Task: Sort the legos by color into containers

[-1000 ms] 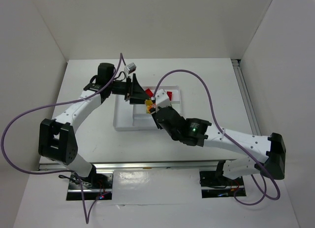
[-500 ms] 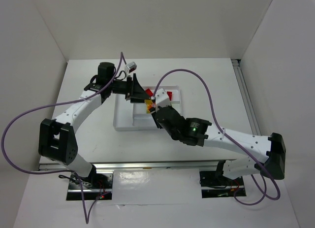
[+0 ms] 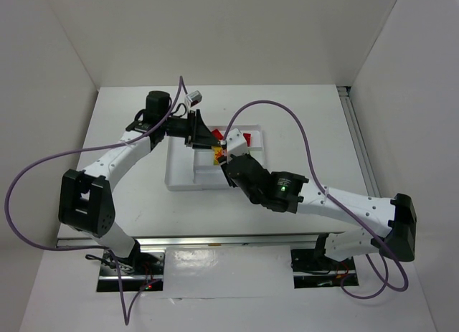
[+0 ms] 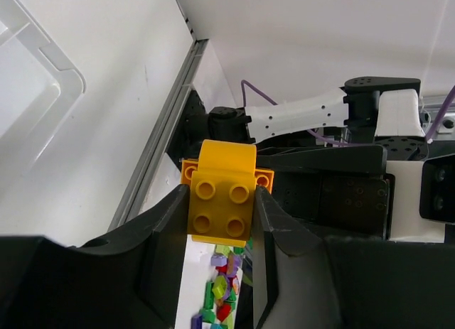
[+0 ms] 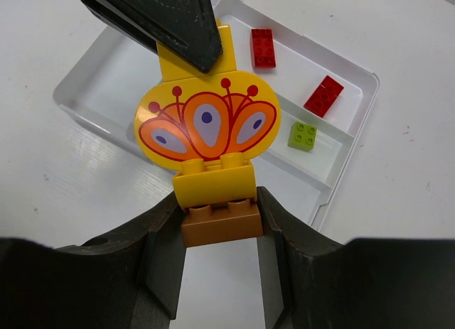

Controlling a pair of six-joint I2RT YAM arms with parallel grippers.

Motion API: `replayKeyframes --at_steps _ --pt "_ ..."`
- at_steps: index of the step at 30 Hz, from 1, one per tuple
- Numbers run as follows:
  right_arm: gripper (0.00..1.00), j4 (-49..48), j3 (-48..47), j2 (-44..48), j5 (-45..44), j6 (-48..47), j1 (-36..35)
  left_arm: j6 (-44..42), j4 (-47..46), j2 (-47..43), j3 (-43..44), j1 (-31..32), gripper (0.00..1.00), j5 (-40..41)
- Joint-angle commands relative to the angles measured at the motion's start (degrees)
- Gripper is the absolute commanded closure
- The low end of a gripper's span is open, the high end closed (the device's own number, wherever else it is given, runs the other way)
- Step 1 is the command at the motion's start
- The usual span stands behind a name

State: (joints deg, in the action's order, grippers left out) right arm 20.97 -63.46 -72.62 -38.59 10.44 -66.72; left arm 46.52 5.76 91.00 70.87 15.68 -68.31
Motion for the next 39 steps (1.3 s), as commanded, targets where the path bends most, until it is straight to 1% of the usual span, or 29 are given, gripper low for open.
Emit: replayKeyframes --at_steps 1,2,3,6,10,13,20,25,27,29,30,31,32,34,36,38,39 --pt "1.00 -3.31 -2.54 -0.51 -0.44 -0.59 -0.17 1.20 -2.16 -0.21 0.75 0.93 0.76 -3.40" --pt "1.00 -3.31 -2.54 -0.51 -0.44 -0.59 -0.17 0.59 -1.46 -0.21 0.76 0.93 0.79 -3.40" --pt "1.00 -3.31 -1.94 -0.51 -0.44 -0.59 -0.17 -0.11 -0.93 -0.21 1.28 0.93 0.86 -3.40" --pt "1.00 -3.31 -1.32 0.63 -0.44 -0.59 -0.17 -0.82 0.74 -0.21 2.42 -0.21 1.00 -2.79" --pt "1.00 -2.08 -0.79 0.64 -0.44 0.64 -0.17 -0.82 1.54 -0.21 3.04 -3.90 1.00 -2.09" --pt "1.00 -1.55 -0.26 2.39 -0.44 1.25 -0.17 -0.82 2.15 -0.21 4.36 -6.62 1.00 -0.86" --pt "1.00 -0.32 0.27 2.92 -0.44 3.19 -0.17 -0.82 2.68 1.02 5.59 -8.30 1.00 -0.33" --pt "1.00 -0.32 0.88 3.45 -1.57 3.19 -0.17 -3.27 5.05 1.55 5.59 -9.35 1.00 0.81" --pt "1.00 0.20 0.88 3.45 -1.58 3.19 -0.17 -5.73 9.95 1.55 7.07 -10.49 1.00 3.87" --pt "1.00 0.21 0.88 3.45 -1.58 3.71 -0.17 -11.70 16.35 1.55 9.36 -10.50 1.00 11.15" --pt "1.00 1.60 0.27 2.75 -2.10 4.32 0.36 -15.89 23.78 2.33 12.33 -10.50 1.00 14.75" --pt "1.00 2.14 -0.34 2.75 -2.63 4.33 0.36 -17.42 26.99 2.34 13.49 -10.50 1.00 18.62" --pt "1.00 2.14 -0.35 2.14 -2.63 4.33 0.36 -18.74 29.37 2.86 14.37 -10.50 1.00 25.09" --pt "1.00 3.54 -1.40 1.44 -3.25 5.64 0.36 -20.15 32.29 2.87 15.00 -9.89 1.00 30.14" --pt "1.00 4.25 -2.01 0.81 -3.25 6.52 0.36 -20.86 32.30 2.25 15.00 -9.88 1.00 29.65" --pt "1.00 6.88 -4.03 -1.55 -5.08 9.59 0.98 -20.86 32.30 1.64 14.47 -9.88 1.00 29.12" --pt "1.00 8.98 -5.26 -2.78 -6.92 11.86 3.50 -21.38 32.30 1.64 14.47 -9.88 1.00 29.11"
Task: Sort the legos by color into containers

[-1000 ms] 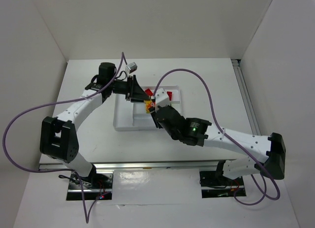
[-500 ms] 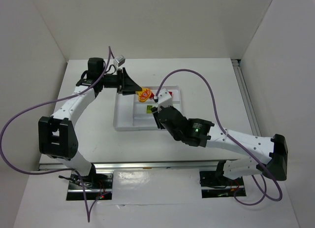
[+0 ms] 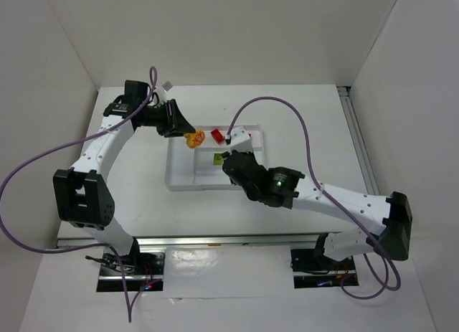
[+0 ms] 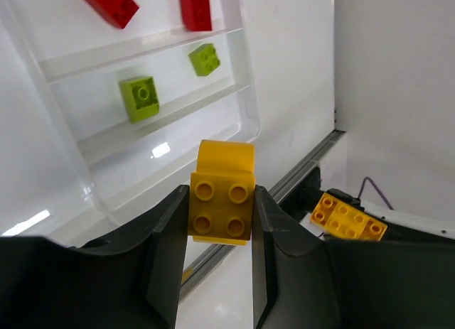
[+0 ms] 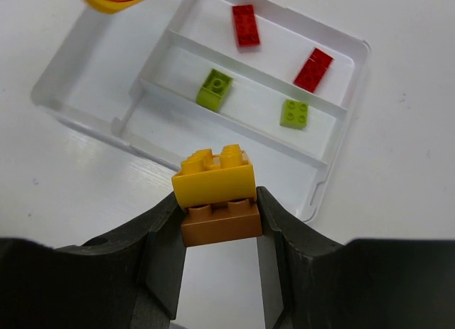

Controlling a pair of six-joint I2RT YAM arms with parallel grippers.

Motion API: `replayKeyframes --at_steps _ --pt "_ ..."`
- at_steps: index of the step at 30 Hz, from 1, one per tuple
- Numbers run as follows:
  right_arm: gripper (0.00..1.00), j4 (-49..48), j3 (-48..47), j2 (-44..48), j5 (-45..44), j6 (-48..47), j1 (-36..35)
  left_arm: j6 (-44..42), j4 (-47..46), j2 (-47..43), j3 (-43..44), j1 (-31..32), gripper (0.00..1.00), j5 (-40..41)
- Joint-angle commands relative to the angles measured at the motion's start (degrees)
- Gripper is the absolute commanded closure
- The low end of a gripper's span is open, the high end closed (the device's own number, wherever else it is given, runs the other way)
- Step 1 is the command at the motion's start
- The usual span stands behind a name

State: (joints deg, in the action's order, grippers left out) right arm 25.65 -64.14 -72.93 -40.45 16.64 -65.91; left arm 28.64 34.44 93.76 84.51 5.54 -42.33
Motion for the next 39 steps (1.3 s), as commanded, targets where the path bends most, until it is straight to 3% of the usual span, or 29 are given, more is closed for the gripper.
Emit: replayKeyframes --at_steps 1,4,6,11,14,16,18,19,23,33,34,36,39 --pt "1.00 9.54 -5.98 -5.62 -5.08 7.68 4.89 -3.51 3.62 -1.64 0.83 0.26 1.00 3.65" --pt "1.00 16.87 -9.43 -10.38 -5.08 15.95 13.86 -3.51 3.62 -2.35 0.83 0.26 1.00 3.65" --pt "1.00 16.11 -9.52 -10.39 -4.38 15.96 20.25 -3.51 3.62 -2.35 0.83 0.26 1.00 2.96" --pt "1.00 7.05 -6.88 -7.58 13.52 11.93 36.09 -4.73 4.85 -2.88 1.88 0.79 1.00 3.38" --pt "1.00 7.05 -6.35 -9.07 20.31 11.92 43.31 -5.44 7.91 -3.40 2.67 0.79 1.00 10.57" --pt "1.00 8.18 -6.35 -10.74 22.24 11.92 46.38 -5.44 10.72 -3.40 3.38 0.79 1.00 24.95" --pt "1.00 8.72 -5.74 -11.27 23.12 13.41 48.15 -3.69 12.14 -3.40 2.16 -0.70 1.00 37.77" --pt "1.00 8.72 -5.21 -11.27 23.91 13.94 49.55 -2.99 12.15 -3.40 1.19 -1.75 1.00 39.67" --pt "1.00 6.61 -0.82 -11.27 26.55 15.79 53.16 -1.13 9.78 -5.51 -5.38 -8.16 1.00 41.01" --pt "1.00 2.48 5.87 -12.42 29.20 17.98 57.21 2.82 7.40 -3.67 -10.68 -11.87 0.99 49.36" --pt "1.00 2.48 5.87 -12.42 29.20 17.98 57.21 3.34 7.40 -2.71 -11.20 -11.87 0.94 49.97" --pt "1.00 2.48 5.87 -12.42 29.20 17.98 57.21 3.88 6.62 -1.04 -11.21 -11.87 0.71 49.97" --pt "1.00 2.48 6.40 -11.19 29.20 17.98 57.73 3.26 6.09 3.44 -10.51 -12.39 0.69 48.04"
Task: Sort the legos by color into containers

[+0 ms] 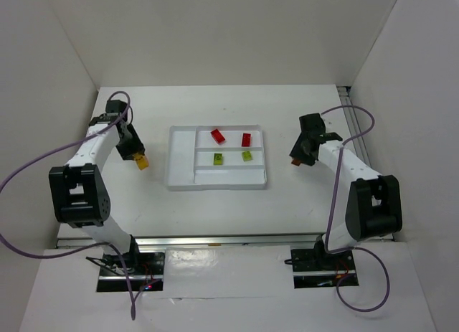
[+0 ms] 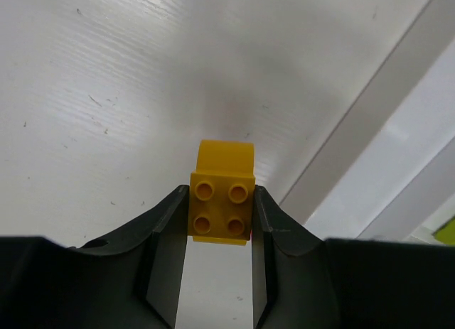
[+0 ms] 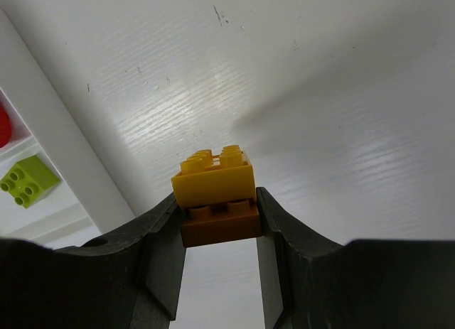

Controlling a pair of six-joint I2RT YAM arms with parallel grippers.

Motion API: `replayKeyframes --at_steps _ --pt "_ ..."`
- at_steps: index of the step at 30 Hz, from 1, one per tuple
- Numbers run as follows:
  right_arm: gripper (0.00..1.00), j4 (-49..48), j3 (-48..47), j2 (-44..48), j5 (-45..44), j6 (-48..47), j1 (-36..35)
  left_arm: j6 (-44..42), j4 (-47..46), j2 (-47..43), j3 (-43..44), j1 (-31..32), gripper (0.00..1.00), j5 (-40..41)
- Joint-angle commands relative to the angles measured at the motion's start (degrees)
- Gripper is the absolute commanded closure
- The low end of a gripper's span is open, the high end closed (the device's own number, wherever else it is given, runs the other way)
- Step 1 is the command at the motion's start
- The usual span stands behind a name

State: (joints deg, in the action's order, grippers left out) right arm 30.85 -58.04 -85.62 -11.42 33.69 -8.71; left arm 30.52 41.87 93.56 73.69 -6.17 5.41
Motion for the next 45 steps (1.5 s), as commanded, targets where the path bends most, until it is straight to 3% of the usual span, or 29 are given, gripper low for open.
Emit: replayKeyframes --at_steps 1,4,6,7,8,12,17,21,23,25,26,31,33,39,45 --pt "1.00 -2.73 0.30 1.51 0.17 0.41 0.54 1.38 -1.35 4.95 0.84 -0.68 0.69 0.30" --pt "1.00 -2.73 0.82 2.82 0.79 0.41 1.06 1.38 -1.88 9.44 1.45 -0.68 0.69 -1.27" --pt "1.00 -2.73 1.35 2.83 0.79 0.41 1.06 1.38 -1.88 11.46 1.46 -0.68 0.63 -1.89" --pt "1.00 -2.73 1.35 3.44 0.79 0.41 1.59 2.08 -1.88 11.47 2.06 -0.68 0.51 -1.89" --pt "1.00 -2.73 1.35 3.45 0.79 -0.11 1.59 2.08 -1.88 11.47 2.59 -0.68 0.20 -1.89" --pt "1.00 -2.20 1.35 5.37 0.79 -0.65 1.59 1.03 0.13 7.61 4.96 -0.68 0.03 -1.89" --pt "1.00 -1.14 -0.32 7.31 1.83 -2.75 1.59 -1.07 3.83 0.32 12.34 1.25 0.01 -2.42" --pt "1.00 -4.55 -0.93 11.61 10.42 -8.27 1.59 -3.18 3.41 -6.44 15.08 6.60 0.13 -4.53" --pt "1.00 -7.72 0.91 14.16 20.84 -10.57 1.59 -4.59 0.16 -12.07 14.21 9.06 0.15 -9.69" --pt "1.00 -9.93 0.39 16.62 27.56 -13.12 1.59 -6.70 -7.91 -15.41 10.79 9.78 0.17 -23.73" --pt "1.00 -10.54 -0.14 16.63 35.86 -14.17 1.59 -6.70 -10.03 -17.60 9.64 9.78 0.17 -27.35" --pt "1.00 -17.30 -1.99 18.83 57.62 -14.72 0.45 -7.58 -16.18 -15.08 9.98 11.44 0.17 -54.90" --pt "1.00 -17.84 -3.65 18.83 64.99 -14.71 -0.08 -6.19 -19.69 -14.46 10.51 12.58 0.17 -58.22" --pt "1.00 -16.25 -7.96 16.72 72.66 -15.51 -5.17 -7.84 -22.36 -10.42 10.68 19.00 0.17 -68.24" --pt "1.00 -16.26 -9.63 14.44 77.86 -15.58 -8.77 -12.59 -23.14 -9.01 11.83 25.85 0.15 -69.66"
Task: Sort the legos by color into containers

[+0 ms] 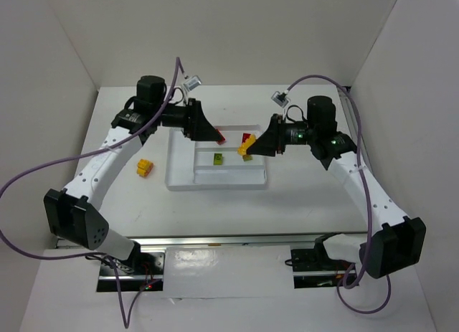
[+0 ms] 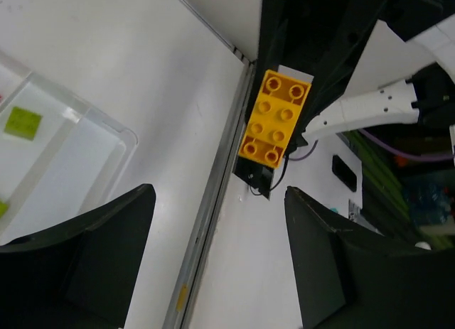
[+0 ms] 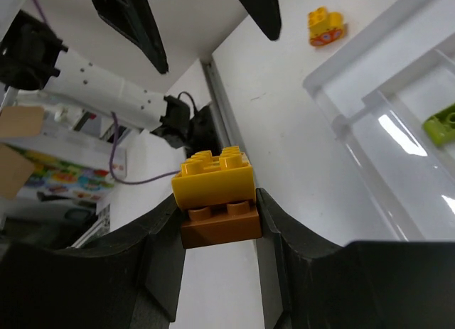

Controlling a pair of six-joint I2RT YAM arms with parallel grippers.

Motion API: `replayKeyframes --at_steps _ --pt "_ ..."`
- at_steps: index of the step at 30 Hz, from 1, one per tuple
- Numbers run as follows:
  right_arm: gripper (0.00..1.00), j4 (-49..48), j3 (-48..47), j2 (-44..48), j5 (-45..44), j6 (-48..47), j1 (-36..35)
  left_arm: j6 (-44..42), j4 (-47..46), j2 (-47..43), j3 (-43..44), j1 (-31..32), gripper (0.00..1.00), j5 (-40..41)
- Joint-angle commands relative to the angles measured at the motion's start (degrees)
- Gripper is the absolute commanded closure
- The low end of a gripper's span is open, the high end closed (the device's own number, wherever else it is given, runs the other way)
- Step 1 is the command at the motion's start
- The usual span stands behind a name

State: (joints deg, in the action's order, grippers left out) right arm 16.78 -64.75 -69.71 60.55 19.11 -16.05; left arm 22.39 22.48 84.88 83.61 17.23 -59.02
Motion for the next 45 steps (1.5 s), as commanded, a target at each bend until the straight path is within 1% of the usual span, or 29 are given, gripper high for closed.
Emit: replayKeyframes --at_steps 1,3,5,9,12,15,19,23,25,29,30,31,33,34,35,36,38,39,41,42,43,45 --pt "1.00 -1.23 -2.92 -2.09 6.50 -1.53 -2.13 -5.33 -3.76 -0.33 1.90 4.80 0.15 -3.92" --pt "1.00 -2.18 -2.92 -2.09 6.51 -1.54 -2.92 -8.14 -3.76 -0.33 2.43 6.84 0.14 -0.93" --pt "1.00 -2.71 -2.92 -2.70 7.21 -1.01 -4.33 -8.86 -3.76 -0.33 3.21 8.77 0.14 -0.92" --pt "1.00 -2.01 -2.92 -3.24 7.21 -1.53 -5.66 -11.66 -2.19 1.86 4.45 9.92 0.14 -1.53" --pt "1.00 -2.01 -3.45 -3.24 7.82 -1.54 -6.18 -14.38 1.68 3.79 6.64 11.24 0.14 0.83" --pt "1.00 -0.88 -4.15 -3.76 8.53 -2.41 -6.71 -14.92 2.92 4.59 7.44 11.77 0.14 1.98" --pt "1.00 2.03 -5.29 -4.29 8.53 -4.26 -7.23 -14.92 3.53 6.78 8.50 11.77 0.14 1.98" --pt "1.00 3.09 -5.30 -4.29 7.30 -5.32 -7.24 -14.31 3.54 8.45 9.20 11.77 0.14 -2.23" --pt "1.00 3.78 -5.30 -4.82 6.77 -5.93 -7.24 -14.31 3.54 8.46 9.20 12.29 0.16 -2.84" --pt "1.00 3.79 -5.82 -4.82 6.24 -6.46 -7.24 -14.92 4.33 9.51 9.20 12.30 0.38 -4.78" --pt "1.00 4.31 -5.82 -5.34 6.24 -6.46 -7.24 -15.44 5.02 9.51 9.72 12.30 0.53 -5.65" --pt "1.00 4.32 -5.82 -5.35 5.72 -6.98 -7.24 -15.45 5.03 9.51 9.73 12.30 0.60 -6.36" --pt "1.00 4.32 -5.82 -5.35 5.71 -6.98 -7.24 -15.45 5.03 10.04 9.73 12.30 0.80 -8.11" --pt "1.00 4.84 -5.82 -5.87 5.71 -7.51 -7.24 -14.93 5.03 10.04 9.73 12.30 0.87 -8.73" --pt "1.00 4.85 -5.82 -5.87 5.71 -7.51 -7.24 -14.92 5.03 10.04 9.73 12.30 0.97 -9.44" --pt "1.00 5.54 -5.82 -5.87 5.71 -8.03 -7.24 -14.92 5.03 10.04 9.73 12.30 1.00 -9.44" --pt "1.00 6.07 -5.82 -5.87 5.19 -8.04 -7.24 -14.40 4.51 10.04 9.73 11.77 1.00 -9.44" --pt "1.00 6.60 -5.82 -5.87 5.19 -8.65 -7.24 -14.39 4.50 9.52 9.73 11.77 1.00 -8.14" --pt "1.00 6.60 -5.21 -5.87 4.57 -8.65 -7.24 -13.87 3.63 8.99 9.73 10.28 1.00 -7.42" --pt "1.00 6.60 -4.43 -5.35 4.57 -8.65 -7.24 -11.87 2.93 8.46 8.59 8.62 1.00 -7.42" --pt "1.00 6.60 -3.72 -5.35 4.05 -8.65 -7.24 -11.15 1.09 8.46 8.06 7.74 1.00 -7.42" --pt "1.00 6.60 -3.19 -5.35 4.04 -8.65 -6.71 -10.01 0.29 7.84 7.45 5.45 1.00 -7.42"
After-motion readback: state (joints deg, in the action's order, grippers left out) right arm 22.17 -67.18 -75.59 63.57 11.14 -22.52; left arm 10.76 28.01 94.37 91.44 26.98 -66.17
